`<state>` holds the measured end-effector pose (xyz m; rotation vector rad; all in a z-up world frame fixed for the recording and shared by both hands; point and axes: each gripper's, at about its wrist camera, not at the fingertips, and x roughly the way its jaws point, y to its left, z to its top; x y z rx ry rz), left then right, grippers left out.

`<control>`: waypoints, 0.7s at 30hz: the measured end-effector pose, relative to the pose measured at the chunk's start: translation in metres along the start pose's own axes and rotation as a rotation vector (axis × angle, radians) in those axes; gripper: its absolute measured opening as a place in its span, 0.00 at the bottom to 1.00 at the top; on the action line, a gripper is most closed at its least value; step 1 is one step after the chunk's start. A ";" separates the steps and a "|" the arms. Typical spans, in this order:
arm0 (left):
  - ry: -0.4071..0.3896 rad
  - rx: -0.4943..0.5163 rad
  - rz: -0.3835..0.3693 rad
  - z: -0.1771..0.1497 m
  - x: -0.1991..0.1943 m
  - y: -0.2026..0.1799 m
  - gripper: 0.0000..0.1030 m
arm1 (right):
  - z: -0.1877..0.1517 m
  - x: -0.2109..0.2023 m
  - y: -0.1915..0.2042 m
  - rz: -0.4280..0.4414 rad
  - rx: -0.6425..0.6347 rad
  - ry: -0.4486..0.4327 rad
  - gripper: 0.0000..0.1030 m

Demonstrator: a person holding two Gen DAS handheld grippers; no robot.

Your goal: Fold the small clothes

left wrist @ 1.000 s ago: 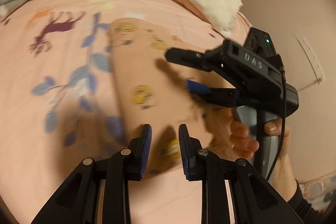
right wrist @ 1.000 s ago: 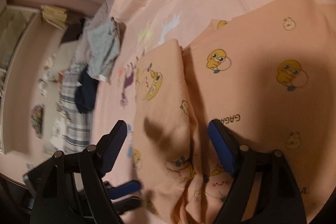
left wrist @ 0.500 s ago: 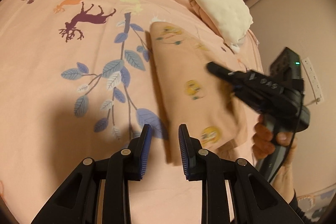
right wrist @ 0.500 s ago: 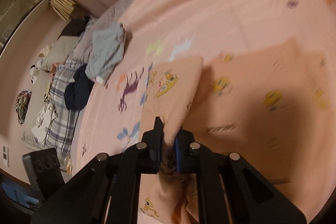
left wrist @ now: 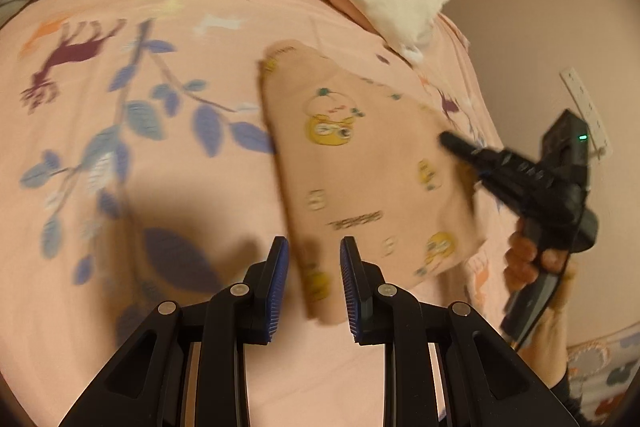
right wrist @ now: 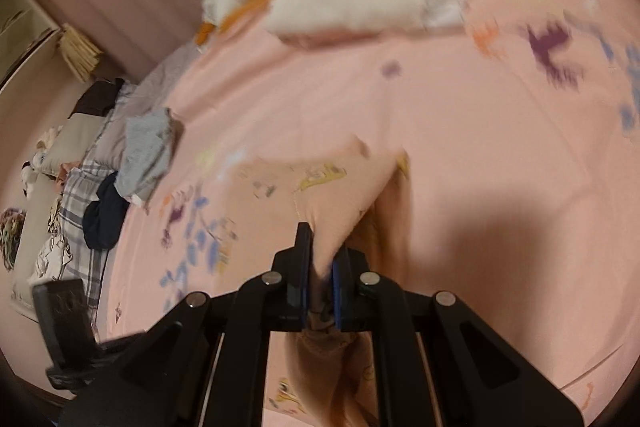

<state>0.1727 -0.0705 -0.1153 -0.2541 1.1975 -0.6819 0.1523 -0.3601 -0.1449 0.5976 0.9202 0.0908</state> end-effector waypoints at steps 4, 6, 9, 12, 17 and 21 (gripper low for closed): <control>0.026 0.045 -0.009 0.003 0.016 -0.021 0.22 | -0.006 0.017 -0.031 0.054 0.122 0.051 0.23; 0.031 0.074 -0.019 0.003 0.022 -0.031 0.22 | -0.005 0.017 -0.039 0.127 0.179 0.033 0.40; 0.039 0.114 -0.012 0.003 0.033 -0.042 0.22 | 0.004 0.019 -0.038 0.165 0.190 -0.006 0.45; 0.064 0.119 -0.006 0.005 0.043 -0.042 0.22 | 0.016 0.034 -0.036 0.145 0.193 0.007 0.39; 0.099 0.122 0.013 0.004 0.059 -0.040 0.22 | 0.031 0.040 -0.013 -0.012 0.013 -0.034 0.10; 0.106 0.124 0.014 0.003 0.062 -0.041 0.22 | 0.035 0.044 -0.013 -0.147 -0.043 -0.004 0.24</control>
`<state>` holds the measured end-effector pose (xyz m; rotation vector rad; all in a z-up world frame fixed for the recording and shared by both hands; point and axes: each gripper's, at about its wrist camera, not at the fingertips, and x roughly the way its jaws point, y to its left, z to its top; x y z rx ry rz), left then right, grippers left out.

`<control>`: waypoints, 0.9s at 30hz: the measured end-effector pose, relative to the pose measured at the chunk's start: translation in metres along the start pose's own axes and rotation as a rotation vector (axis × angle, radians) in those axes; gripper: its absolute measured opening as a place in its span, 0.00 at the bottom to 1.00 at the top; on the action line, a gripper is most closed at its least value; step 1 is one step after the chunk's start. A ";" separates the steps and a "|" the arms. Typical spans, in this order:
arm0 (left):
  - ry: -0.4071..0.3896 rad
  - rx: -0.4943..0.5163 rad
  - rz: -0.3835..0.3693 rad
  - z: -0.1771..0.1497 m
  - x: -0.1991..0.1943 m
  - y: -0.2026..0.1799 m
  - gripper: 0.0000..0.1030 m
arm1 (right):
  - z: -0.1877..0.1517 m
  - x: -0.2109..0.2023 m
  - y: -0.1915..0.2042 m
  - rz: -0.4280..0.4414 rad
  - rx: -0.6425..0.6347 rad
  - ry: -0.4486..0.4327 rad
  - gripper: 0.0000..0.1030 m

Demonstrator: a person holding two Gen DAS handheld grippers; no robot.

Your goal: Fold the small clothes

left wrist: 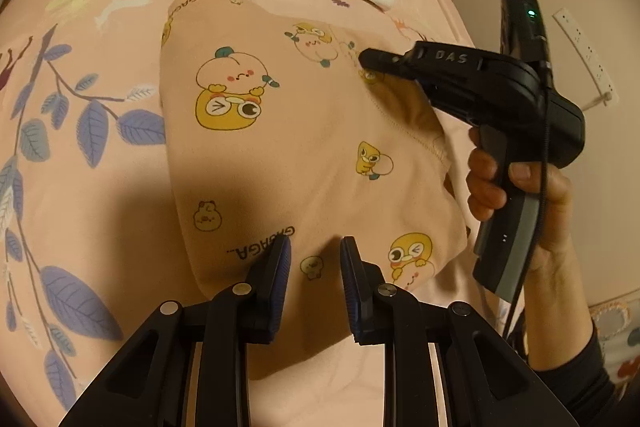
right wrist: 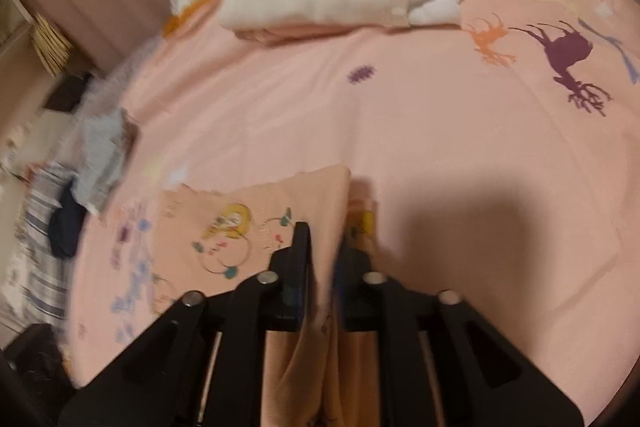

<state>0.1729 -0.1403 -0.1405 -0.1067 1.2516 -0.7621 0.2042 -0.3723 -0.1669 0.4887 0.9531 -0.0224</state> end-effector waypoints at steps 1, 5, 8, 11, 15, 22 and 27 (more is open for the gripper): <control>-0.001 -0.001 -0.001 -0.001 0.000 0.000 0.22 | 0.000 -0.003 -0.002 -0.024 -0.001 -0.007 0.32; -0.001 -0.004 -0.006 -0.002 0.000 0.001 0.22 | -0.013 -0.048 0.005 -0.063 -0.096 -0.143 0.32; -0.006 -0.001 0.001 -0.005 -0.001 -0.001 0.22 | -0.033 -0.077 0.018 0.026 -0.218 -0.155 0.31; -0.013 0.001 0.007 -0.009 -0.001 -0.002 0.22 | -0.063 -0.088 0.029 0.039 -0.325 -0.110 0.29; -0.024 0.002 0.001 -0.017 -0.002 -0.001 0.22 | -0.099 -0.088 0.030 0.028 -0.371 -0.055 0.26; -0.035 0.012 0.011 -0.027 -0.003 -0.001 0.22 | -0.130 -0.066 0.032 -0.083 -0.438 0.009 0.25; -0.040 0.027 0.017 -0.034 -0.004 -0.002 0.22 | -0.138 -0.066 0.028 -0.099 -0.445 0.015 0.25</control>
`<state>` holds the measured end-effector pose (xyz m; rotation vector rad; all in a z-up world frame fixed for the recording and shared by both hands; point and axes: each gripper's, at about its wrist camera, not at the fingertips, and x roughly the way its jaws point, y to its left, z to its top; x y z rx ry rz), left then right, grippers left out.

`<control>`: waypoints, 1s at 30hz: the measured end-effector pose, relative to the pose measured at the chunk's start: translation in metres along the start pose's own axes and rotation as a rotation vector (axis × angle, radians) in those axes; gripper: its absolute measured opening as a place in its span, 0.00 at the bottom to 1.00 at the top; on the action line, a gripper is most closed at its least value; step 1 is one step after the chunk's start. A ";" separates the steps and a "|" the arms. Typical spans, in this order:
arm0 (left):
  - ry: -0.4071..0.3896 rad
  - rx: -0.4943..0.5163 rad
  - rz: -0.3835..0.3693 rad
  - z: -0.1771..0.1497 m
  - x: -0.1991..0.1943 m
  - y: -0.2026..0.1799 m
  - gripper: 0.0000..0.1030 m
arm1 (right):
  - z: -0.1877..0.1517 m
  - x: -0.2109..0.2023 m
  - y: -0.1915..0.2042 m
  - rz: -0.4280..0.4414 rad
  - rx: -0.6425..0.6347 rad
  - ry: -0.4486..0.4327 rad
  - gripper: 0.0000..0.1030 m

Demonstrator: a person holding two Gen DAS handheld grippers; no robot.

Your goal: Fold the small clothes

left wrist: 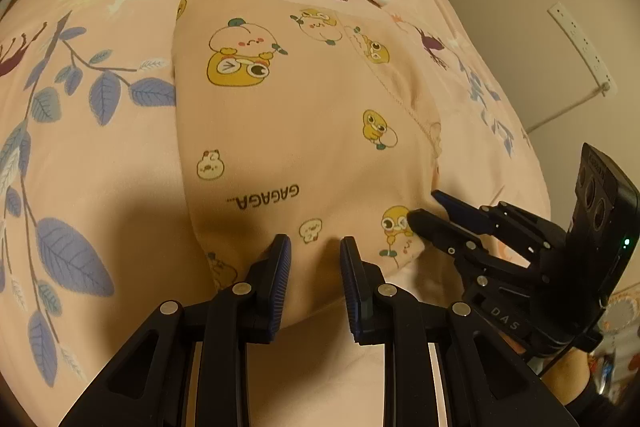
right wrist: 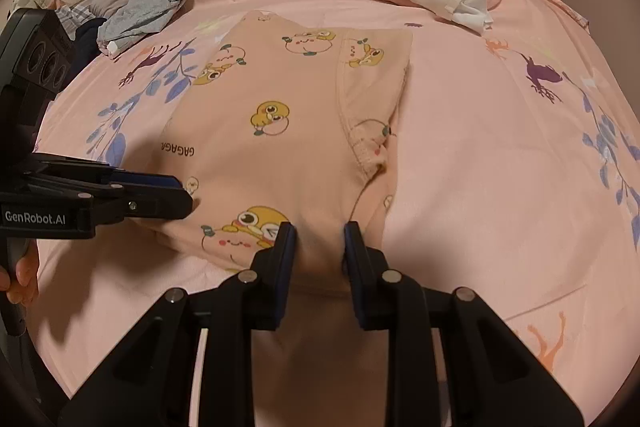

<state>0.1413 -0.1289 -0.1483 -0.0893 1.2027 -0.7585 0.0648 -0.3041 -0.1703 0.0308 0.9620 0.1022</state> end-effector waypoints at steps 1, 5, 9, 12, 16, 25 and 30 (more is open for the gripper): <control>-0.002 0.003 0.000 -0.001 0.000 0.000 0.22 | -0.001 -0.001 -0.001 0.001 0.003 0.000 0.25; -0.009 0.014 -0.001 -0.007 -0.002 -0.001 0.22 | -0.006 -0.003 -0.004 0.010 0.018 0.001 0.25; -0.014 0.014 -0.007 -0.012 -0.006 -0.001 0.22 | -0.011 -0.008 -0.006 0.017 0.034 -0.002 0.25; -0.010 0.016 -0.011 -0.017 -0.010 -0.001 0.22 | -0.014 -0.012 -0.008 0.026 0.044 -0.004 0.25; -0.006 0.012 -0.008 -0.025 -0.020 0.002 0.22 | -0.018 -0.018 -0.012 0.045 0.066 0.002 0.31; -0.079 -0.005 0.009 -0.037 -0.051 0.010 0.55 | -0.023 -0.034 -0.024 0.121 0.176 -0.017 0.48; -0.122 -0.070 -0.010 -0.031 -0.061 0.024 0.55 | -0.018 -0.033 -0.035 0.220 0.298 -0.024 0.58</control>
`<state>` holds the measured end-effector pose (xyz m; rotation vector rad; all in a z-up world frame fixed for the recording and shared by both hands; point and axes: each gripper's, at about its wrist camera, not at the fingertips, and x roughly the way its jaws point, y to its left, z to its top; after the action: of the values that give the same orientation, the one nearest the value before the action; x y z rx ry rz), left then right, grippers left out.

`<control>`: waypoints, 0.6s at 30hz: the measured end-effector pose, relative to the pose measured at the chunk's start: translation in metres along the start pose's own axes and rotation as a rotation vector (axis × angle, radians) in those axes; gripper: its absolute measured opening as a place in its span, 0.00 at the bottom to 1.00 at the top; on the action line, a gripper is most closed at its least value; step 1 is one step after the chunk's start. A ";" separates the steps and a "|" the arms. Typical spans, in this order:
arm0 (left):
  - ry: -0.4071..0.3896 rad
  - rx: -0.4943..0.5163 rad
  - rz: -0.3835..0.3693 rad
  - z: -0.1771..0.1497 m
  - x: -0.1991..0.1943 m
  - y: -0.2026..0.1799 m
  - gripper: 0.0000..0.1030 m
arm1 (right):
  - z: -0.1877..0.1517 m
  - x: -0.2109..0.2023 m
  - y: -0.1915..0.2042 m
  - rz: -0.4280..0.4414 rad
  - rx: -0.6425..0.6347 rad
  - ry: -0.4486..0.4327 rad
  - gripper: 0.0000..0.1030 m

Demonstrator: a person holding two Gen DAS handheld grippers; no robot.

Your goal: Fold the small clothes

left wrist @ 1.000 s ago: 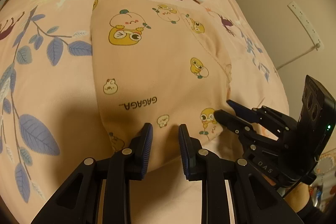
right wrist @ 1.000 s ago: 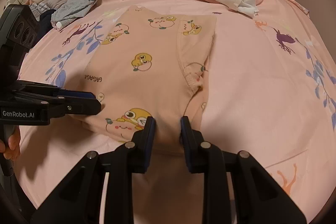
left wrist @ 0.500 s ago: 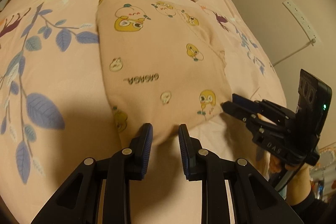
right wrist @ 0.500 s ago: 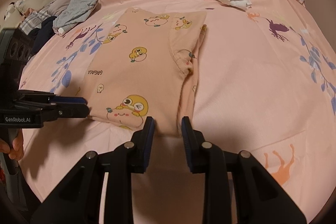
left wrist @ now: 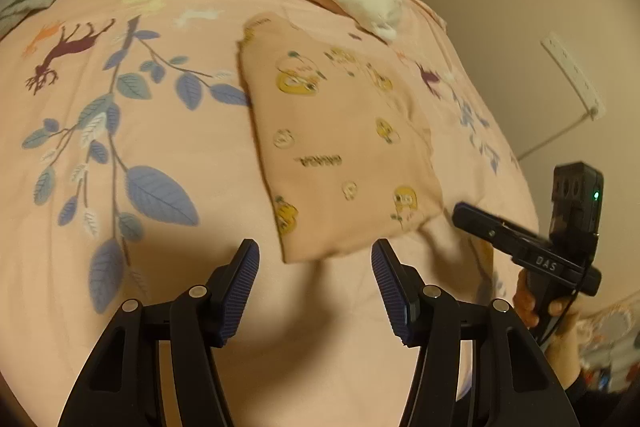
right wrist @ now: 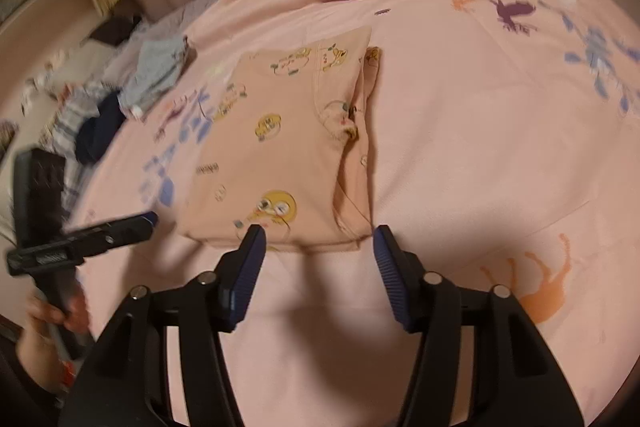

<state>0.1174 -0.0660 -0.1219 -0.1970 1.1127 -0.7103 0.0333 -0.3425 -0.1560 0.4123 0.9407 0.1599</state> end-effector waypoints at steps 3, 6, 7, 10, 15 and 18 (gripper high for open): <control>-0.014 -0.045 -0.012 0.006 0.000 0.008 0.55 | 0.006 0.004 -0.006 0.067 0.081 0.013 0.67; -0.025 -0.081 -0.030 0.012 0.002 0.015 0.55 | 0.011 0.009 -0.014 0.116 0.160 0.017 0.69; -0.026 -0.090 -0.034 0.014 0.003 0.017 0.55 | 0.012 0.011 -0.016 0.129 0.185 0.017 0.69; -0.026 -0.119 -0.046 0.019 0.007 0.023 0.55 | 0.016 0.016 -0.024 0.156 0.253 0.017 0.69; -0.021 -0.155 -0.064 0.027 0.016 0.031 0.55 | 0.025 0.022 -0.036 0.171 0.314 0.013 0.69; -0.014 -0.173 -0.072 0.031 0.025 0.034 0.55 | 0.027 0.024 -0.040 0.173 0.327 0.018 0.69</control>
<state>0.1654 -0.0610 -0.1430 -0.3902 1.1585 -0.6760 0.0673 -0.3789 -0.1771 0.7964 0.9512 0.1680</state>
